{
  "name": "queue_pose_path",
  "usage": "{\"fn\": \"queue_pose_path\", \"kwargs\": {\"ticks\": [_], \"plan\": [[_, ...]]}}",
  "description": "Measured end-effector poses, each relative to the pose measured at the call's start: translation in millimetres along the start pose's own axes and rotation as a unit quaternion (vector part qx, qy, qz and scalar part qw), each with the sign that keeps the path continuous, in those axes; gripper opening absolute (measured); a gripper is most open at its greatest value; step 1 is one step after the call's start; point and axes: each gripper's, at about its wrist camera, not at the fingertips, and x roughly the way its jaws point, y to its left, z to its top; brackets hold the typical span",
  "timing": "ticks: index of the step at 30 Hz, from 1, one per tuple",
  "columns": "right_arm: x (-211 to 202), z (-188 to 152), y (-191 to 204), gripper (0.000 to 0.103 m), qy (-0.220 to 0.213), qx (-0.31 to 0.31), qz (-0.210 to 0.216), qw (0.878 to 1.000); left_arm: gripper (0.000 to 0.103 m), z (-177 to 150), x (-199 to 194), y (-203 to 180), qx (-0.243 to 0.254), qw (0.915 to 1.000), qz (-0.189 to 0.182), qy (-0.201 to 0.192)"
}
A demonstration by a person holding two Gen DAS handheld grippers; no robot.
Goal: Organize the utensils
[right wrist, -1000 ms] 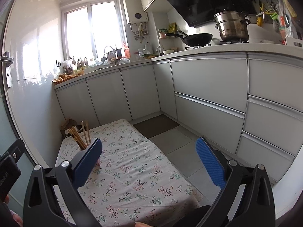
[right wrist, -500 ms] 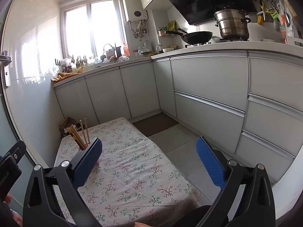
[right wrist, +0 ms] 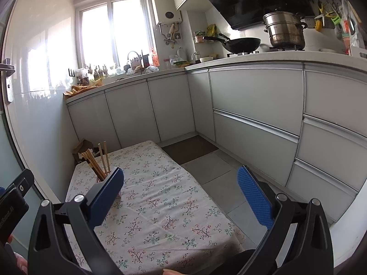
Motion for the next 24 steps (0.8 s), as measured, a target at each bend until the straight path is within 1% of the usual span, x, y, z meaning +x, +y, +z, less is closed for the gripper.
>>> {"fn": "queue_pose_path", "kwargs": {"ticks": [24], "plan": [[1.3,-0.3,4.7,0.097,0.003,-0.005,0.002,1.0,0.096,-0.2,1.4,0.7,-0.006,1.0,0.002,0.001]]}}
